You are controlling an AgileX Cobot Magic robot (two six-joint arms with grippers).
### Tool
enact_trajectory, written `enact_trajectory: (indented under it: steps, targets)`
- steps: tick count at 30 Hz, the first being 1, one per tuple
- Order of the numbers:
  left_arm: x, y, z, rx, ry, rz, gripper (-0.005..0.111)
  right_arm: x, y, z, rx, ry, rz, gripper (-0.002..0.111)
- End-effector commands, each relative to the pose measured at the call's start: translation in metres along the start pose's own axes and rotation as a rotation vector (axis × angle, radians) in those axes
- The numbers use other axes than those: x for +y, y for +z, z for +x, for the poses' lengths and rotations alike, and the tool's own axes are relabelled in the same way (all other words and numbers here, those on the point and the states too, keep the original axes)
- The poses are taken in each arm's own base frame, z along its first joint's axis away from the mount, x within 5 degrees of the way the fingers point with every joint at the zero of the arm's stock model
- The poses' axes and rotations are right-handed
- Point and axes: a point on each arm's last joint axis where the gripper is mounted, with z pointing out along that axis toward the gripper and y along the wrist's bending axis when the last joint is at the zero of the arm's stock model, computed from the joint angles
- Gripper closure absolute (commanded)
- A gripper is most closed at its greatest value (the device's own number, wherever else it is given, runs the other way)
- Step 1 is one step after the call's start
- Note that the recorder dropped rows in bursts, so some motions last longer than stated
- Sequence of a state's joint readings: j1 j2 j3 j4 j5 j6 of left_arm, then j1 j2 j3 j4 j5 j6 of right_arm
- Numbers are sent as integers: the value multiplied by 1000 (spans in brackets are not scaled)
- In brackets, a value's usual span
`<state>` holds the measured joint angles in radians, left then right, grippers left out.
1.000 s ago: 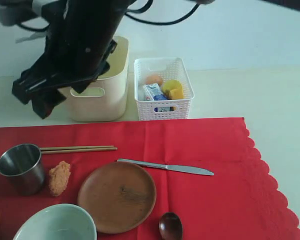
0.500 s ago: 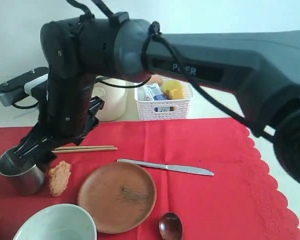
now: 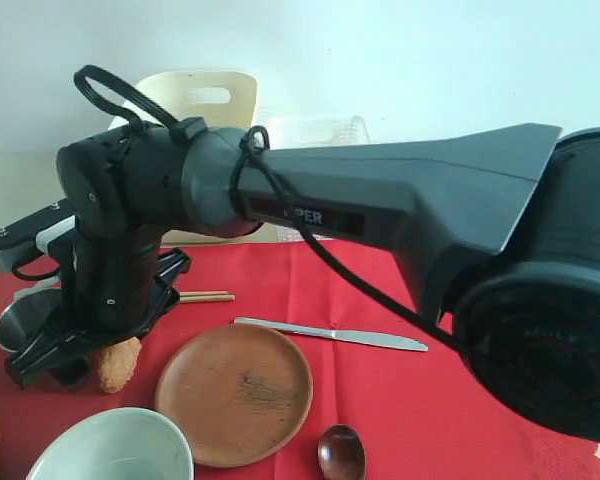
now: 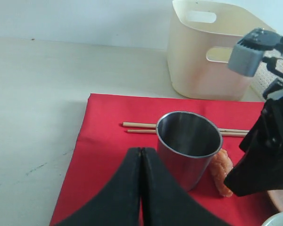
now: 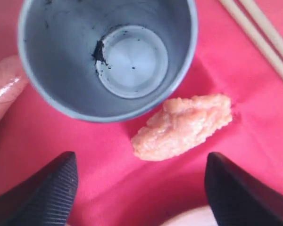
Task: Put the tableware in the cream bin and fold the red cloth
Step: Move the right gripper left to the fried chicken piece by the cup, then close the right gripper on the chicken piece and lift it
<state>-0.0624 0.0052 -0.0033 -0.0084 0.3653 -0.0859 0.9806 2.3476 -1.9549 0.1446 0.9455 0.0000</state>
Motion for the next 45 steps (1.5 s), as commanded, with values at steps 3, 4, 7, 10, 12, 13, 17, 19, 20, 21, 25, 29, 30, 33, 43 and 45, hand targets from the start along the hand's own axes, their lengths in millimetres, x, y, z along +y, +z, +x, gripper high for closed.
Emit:
enact_trajectory:
  steps: [3,4,7,10,12,13,17,19,20,21,25,29,30,33,43,45]
  targets:
    - [0,0,0,-11,0,-2,107,-2,11,-2,-23,25,11,37]
    - [0,0,0,-11,0,-2,107,-2,12,-2,-26,26,10,37]
    - [0,0,0,-11,0,-2,107,-2,14,-2,-32,50,10,37]
    - [0,0,0,-11,0,-2,107,-3,19,-1,-24,50,11,37]
    - [0,0,0,-11,0,-2,107,-3,23,0,-17,52,15,37]
    - [0,0,0,-11,0,-2,107,-4,27,1,-9,57,18,37]
    - [0,0,0,-11,0,-2,107,-7,37,4,9,66,33,39]
    - [0,0,0,-11,0,-2,107,-9,40,5,15,67,54,44]
    - [0,0,0,-11,0,-2,107,-10,40,5,14,71,66,48]
    - [0,0,0,-11,0,-2,107,-11,40,5,13,74,78,54]
    - [0,0,0,-11,0,-2,107,-13,38,5,11,64,103,77]
    - [0,0,0,-11,0,-2,107,-13,37,4,9,63,105,96]
    - [0,0,0,-11,0,-2,107,-13,36,4,7,63,104,99]
    - [0,0,0,-11,0,-2,107,-12,29,2,-6,62,103,108]
    - [0,0,0,-11,0,-2,107,-13,2,-2,-16,39,143,108]
    - [0,0,0,-11,0,-2,107,-13,-6,-3,-22,31,155,108]
